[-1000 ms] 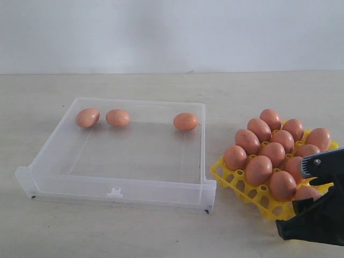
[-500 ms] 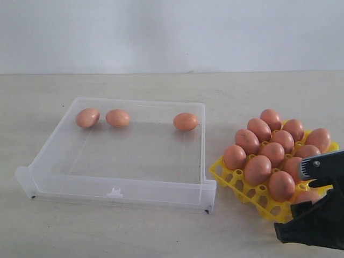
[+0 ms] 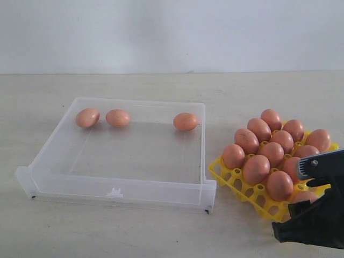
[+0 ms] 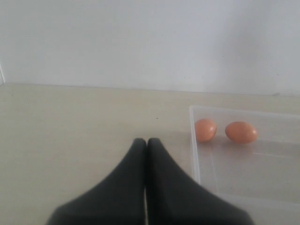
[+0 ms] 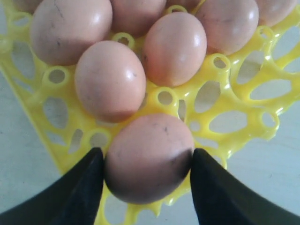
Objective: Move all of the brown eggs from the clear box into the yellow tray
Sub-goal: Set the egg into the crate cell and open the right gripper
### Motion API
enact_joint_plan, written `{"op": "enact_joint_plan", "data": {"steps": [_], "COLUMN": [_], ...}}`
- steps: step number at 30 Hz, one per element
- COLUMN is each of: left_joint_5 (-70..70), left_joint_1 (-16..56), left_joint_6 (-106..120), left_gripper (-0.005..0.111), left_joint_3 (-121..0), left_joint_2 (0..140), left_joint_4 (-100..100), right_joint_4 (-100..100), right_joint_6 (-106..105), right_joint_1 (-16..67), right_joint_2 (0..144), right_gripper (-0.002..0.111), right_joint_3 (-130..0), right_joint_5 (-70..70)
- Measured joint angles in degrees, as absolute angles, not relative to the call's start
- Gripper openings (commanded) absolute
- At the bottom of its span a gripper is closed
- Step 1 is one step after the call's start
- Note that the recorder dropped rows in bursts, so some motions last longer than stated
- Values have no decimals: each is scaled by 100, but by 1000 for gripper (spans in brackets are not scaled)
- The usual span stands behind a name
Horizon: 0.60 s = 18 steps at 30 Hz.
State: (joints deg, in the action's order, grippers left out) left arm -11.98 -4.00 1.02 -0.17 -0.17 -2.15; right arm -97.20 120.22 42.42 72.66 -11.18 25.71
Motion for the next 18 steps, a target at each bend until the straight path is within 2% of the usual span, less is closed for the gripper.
{"op": "enact_joint_plan", "data": {"steps": [18], "left_joint_5": [-1198], "left_joint_1": [-400], "left_joint_6": [102], "left_gripper": [-4], "left_joint_3": [-17], "left_joint_2": [-17], "left_joint_4": [-215], "right_joint_4": [-9685], "right_joint_6": [12022], "right_joint_1": [4242], "right_joint_2": [7266], "right_gripper": [50], "right_joint_3": [-1305], "right_joint_5": [2650]}}
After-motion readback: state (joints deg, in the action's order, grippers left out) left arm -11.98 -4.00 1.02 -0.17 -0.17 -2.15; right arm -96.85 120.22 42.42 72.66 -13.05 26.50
